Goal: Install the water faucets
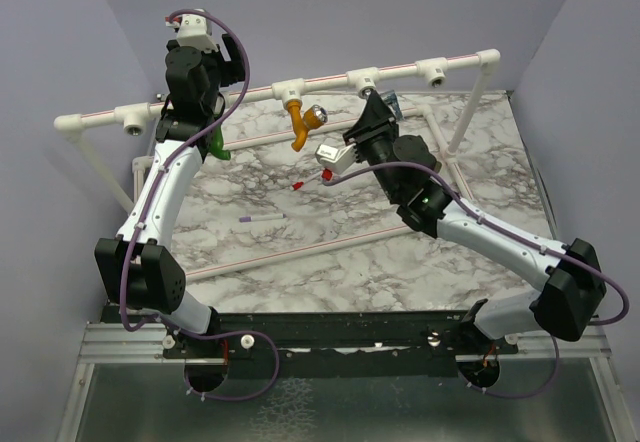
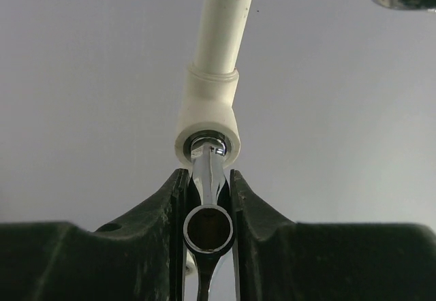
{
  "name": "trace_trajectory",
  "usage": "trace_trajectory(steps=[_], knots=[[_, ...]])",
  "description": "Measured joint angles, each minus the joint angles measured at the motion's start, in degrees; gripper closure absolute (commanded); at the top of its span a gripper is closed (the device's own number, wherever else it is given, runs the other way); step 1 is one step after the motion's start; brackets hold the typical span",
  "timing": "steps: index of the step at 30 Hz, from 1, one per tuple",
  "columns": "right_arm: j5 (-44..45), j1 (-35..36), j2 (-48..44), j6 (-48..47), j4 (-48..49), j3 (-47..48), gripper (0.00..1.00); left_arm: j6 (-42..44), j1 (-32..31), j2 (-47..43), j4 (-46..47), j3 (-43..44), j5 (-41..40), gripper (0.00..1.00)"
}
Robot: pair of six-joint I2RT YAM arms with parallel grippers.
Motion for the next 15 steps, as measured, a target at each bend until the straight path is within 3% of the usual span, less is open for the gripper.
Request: trace_trajectory(steps=[4, 10, 15], knots=[[0.8, 0.0, 0.2, 0.7, 0.1, 0.0, 0.98, 0.0, 0.0, 0.0, 0.0, 0.0, 0.0, 0.19], [0.8, 0.0, 0.2, 3.6, 0.6, 0.0, 1.0, 0.0, 0.0, 0.1, 0.1, 0.0, 0.0, 0.19], [0.8, 0.0, 0.2, 11.5, 2.0, 0.0, 0.99, 0.0, 0.0, 0.1, 0.1, 0.0, 0.0, 0.2]])
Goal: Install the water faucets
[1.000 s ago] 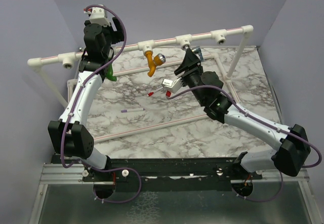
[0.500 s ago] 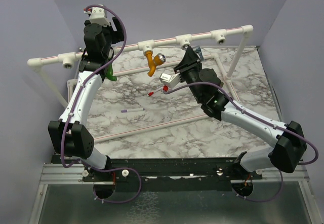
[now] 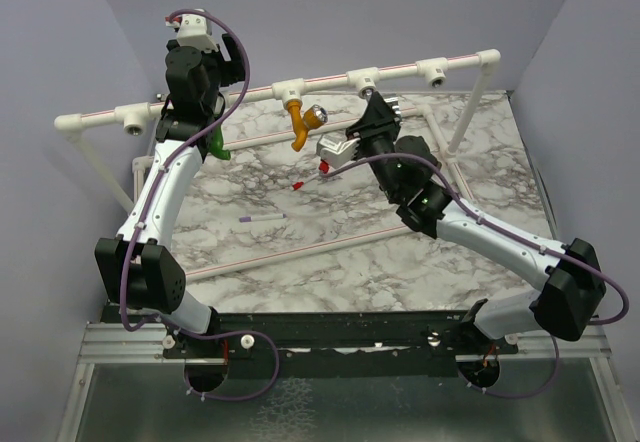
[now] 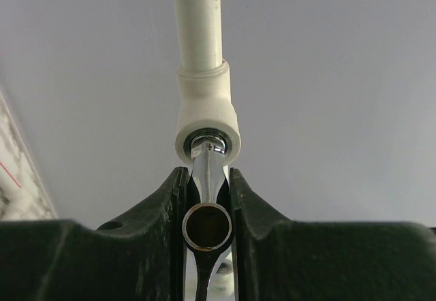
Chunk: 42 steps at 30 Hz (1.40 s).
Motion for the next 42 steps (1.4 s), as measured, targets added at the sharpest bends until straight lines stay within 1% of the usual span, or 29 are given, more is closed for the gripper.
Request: trace_trajectory(steps=[4, 17, 24, 34, 39, 42], knots=[[0.2, 0.0, 0.1, 9.7, 2.5, -0.5, 0.99, 0.0, 0.0, 0.0, 0.0, 0.0, 0.0, 0.2], [1.8, 0.0, 0.1, 50.4, 12.8, -2.7, 1.0, 0.0, 0.0, 0.0, 0.0, 0.0, 0.0, 0.2], [4.6, -0.2, 0.5, 69.8, 15.6, -3.0, 1.0, 0.0, 0.1, 0.0, 0.0, 0.0, 0.0, 0.19], [10.4, -0.2, 0.5, 97.8, 17.3, -3.5, 1.0, 0.0, 0.0, 0.1, 0.0, 0.0, 0.2, 0.2], [12.7, -0.2, -0.1, 111.7, 15.4, -3.5, 1.0, 0.0, 0.0, 0.0, -0.2, 0.0, 0.3, 0.2], [13.9, -0.3, -1.2, 122.1, 12.4, -3.5, 1.0, 0.0, 0.0, -0.1, -0.5, 0.0, 0.5, 0.19]])
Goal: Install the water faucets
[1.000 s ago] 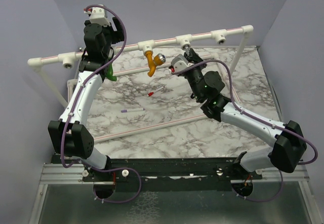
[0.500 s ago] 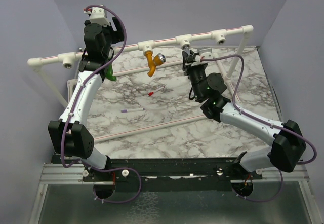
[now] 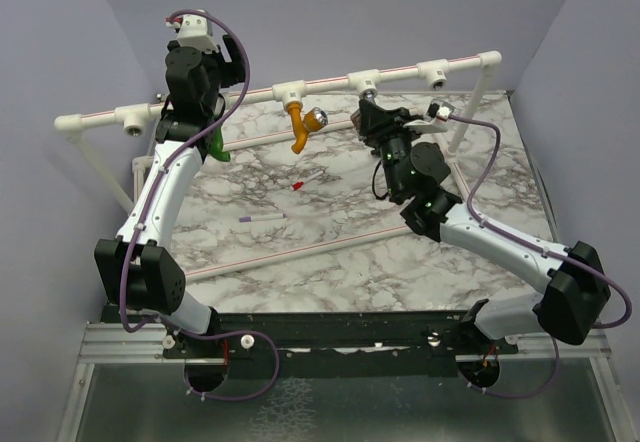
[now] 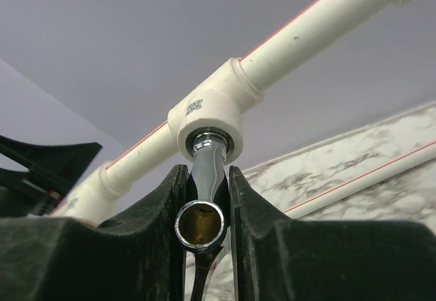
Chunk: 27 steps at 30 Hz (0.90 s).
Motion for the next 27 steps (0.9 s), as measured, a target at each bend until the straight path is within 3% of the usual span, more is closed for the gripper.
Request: trace_trajectory(steps=[15, 20, 27], knots=[[-0.2, -1.1, -2.3, 41.8, -9.6, -0.2, 1.0, 0.0, 0.0, -0.1, -0.1, 0.0, 0.1, 0.19], [-1.2, -1.5, -2.5, 49.2, -10.2, -0.5, 0.99, 0.0, 0.0, -0.1, -0.1, 0.0, 0.1, 0.19], [-1.8, -1.7, -2.9, 51.5, -11.4, -0.5, 0.99, 0.0, 0.0, -0.1, -0.1, 0.0, 0.1, 0.19]])
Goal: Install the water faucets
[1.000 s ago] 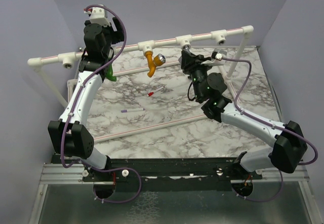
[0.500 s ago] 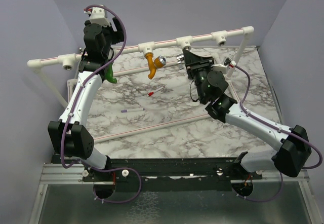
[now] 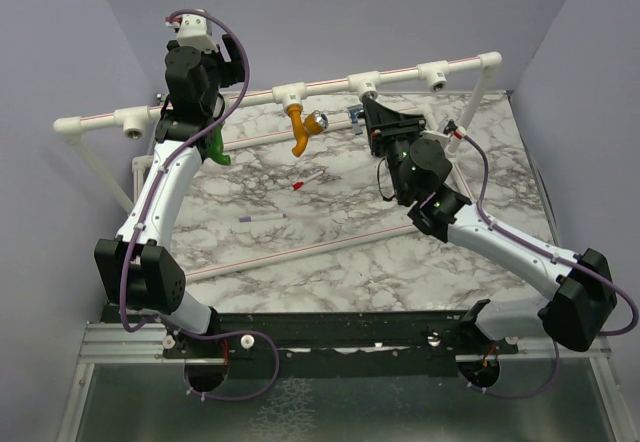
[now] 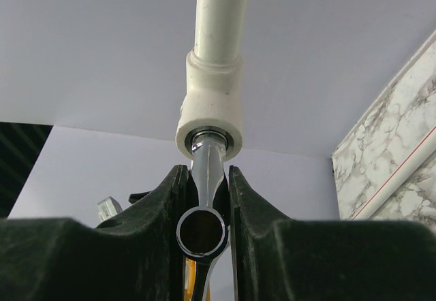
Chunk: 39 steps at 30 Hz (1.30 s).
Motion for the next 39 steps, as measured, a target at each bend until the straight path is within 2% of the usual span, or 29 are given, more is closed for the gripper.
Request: trace_trajectory(steps=[6, 14, 20, 24, 28, 39], knots=[[-0.2, 0.0, -0.2, 0.0, -0.7, 0.0, 0.85, 0.0, 0.0, 0.0, 0.0, 0.0, 0.0, 0.19], [-0.8, 0.1, -0.7, -1.2, -1.9, 0.0, 0.43, 0.0, 0.0, 0.2, 0.4, 0.1, 0.0, 0.19], [-1.3, 0.3, -1.7, -3.6, -4.9, -0.1, 0.25, 0.0, 0.1, 0.5, 1.0, 0.2, 0.0, 0.19], [-2.5, 1.0, -2.0, -5.0, -6.6, -0.1, 0.2, 0.0, 0.1, 0.6, 1.2, 0.2, 0.0, 0.19], [-2.7, 1.3, -3.3, -6.9, -7.4, -0.5, 0.19, 0.0, 0.1, 0.7, 1.2, 0.2, 0.0, 0.19], [-2.1, 1.3, -11.4, -19.9, -8.7, -2.0, 0.18, 0.0, 0.1, 0.7, 1.3, 0.2, 0.0, 0.19]])
